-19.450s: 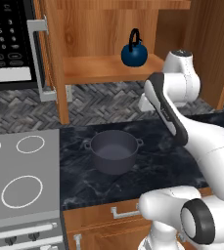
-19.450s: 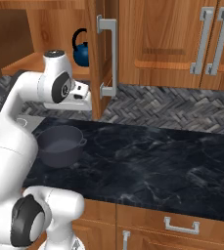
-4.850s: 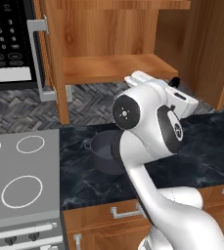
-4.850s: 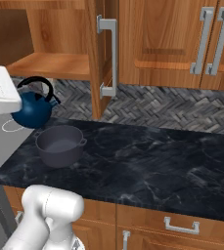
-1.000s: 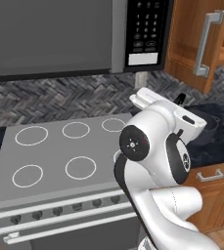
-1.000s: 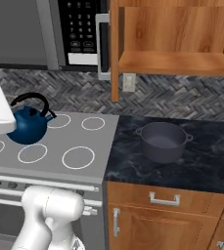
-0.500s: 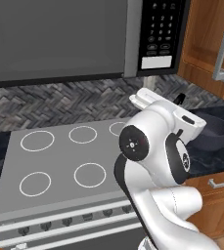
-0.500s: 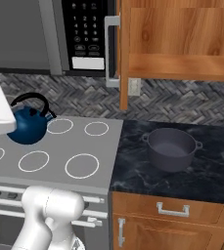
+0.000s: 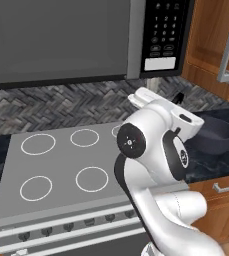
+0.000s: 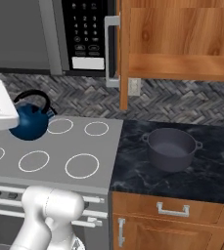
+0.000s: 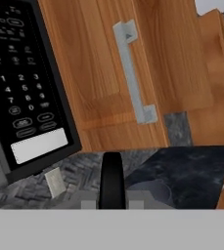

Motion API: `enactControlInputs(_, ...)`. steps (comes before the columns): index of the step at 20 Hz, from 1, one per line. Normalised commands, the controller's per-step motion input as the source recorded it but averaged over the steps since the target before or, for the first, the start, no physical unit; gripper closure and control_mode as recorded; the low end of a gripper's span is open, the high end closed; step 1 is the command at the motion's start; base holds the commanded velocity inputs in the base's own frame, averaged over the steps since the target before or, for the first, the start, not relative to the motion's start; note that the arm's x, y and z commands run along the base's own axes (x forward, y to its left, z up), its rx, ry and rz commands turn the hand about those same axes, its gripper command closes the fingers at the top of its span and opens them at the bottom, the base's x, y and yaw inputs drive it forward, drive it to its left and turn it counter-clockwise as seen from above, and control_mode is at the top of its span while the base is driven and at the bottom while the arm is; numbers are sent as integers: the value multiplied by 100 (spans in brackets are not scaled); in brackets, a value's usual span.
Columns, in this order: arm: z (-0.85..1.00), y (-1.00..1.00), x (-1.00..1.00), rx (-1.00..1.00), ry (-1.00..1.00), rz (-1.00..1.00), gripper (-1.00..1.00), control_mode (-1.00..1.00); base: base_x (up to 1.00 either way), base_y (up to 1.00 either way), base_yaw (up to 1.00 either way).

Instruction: Pick the kettle from the cabinet and place it on a stove burner. Then pick the pot from the counter and place it on another stove burner. Finally, turn both burners on.

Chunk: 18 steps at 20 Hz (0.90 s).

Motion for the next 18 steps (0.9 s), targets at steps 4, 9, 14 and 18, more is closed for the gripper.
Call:
enactControlInputs(4, 0, 1, 47, 0, 0, 0, 100, -100, 0, 0, 0)
enactControlInputs(9, -3, 0, 40, 0, 0, 0, 100, -100, 0, 0, 0)
enactControlInputs(14, -22, 0, 60, 0, 1, -6, 100, -100, 0, 0, 0)
enactControlInputs(18, -30, 0, 61, 0, 3, -5, 100, -100, 0, 0, 0)
